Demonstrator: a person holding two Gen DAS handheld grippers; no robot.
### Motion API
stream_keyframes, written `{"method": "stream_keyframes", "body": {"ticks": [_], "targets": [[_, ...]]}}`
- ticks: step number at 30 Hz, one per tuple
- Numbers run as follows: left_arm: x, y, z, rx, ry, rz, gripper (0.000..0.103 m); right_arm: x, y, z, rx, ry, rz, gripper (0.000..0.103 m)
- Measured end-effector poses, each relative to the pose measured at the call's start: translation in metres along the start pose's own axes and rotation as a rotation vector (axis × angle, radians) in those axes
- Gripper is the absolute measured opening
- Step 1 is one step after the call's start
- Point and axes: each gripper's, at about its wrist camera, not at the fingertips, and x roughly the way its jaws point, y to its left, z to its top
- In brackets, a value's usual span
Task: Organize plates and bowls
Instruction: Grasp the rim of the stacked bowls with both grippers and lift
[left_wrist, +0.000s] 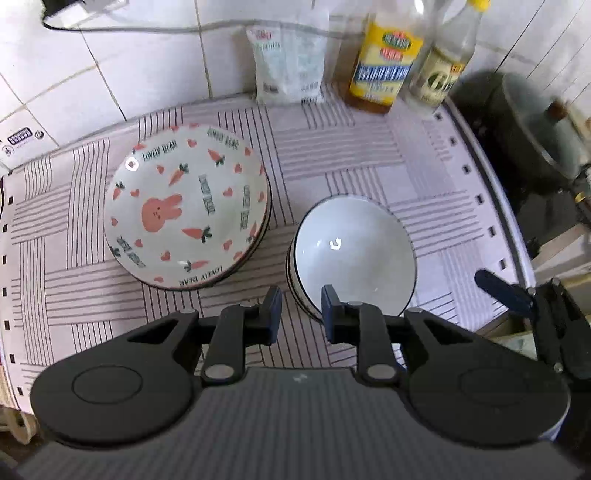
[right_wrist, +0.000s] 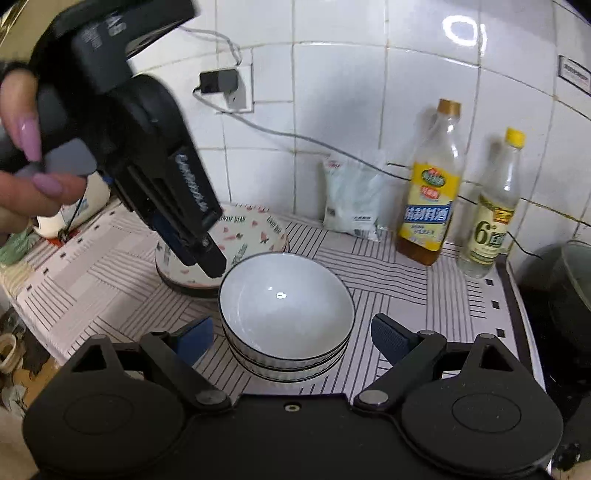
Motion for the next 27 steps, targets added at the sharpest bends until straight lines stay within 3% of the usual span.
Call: {"method": "stream_keyframes", "body": {"ticks": [4,8,13,21,27], "targets": [[-0.016,0.014,-0.005,-0.054,-0.048,-0.055,0.028,-0.012,0.003,0.001,0.006,-0.005,0.002,0.094],[-0.031,0.029,-0.015,-0.09,-0.071,-0.069,0.036,-0.025,0.005,-0.01,0.043,-0.073,0.028,0.094],[-0.045,0.043,-0.031,-0.095,-0.119,-0.082,0.043,-0.03,0.005,-0.026,0.086,-0.163,-0.011,0.094],[-0.036,0.059,-0.053,-0.132,-0.191,-0.113,0.056,-0.004,-0.005,-0.054,0.119,-0.138,0.039,0.091],[-0.016,0.066,-0.054,-0.195,-0.199,-0.226,0.064,0.033,0.002,-0.069,0.072,-0.062,0.065,0.091]]}}
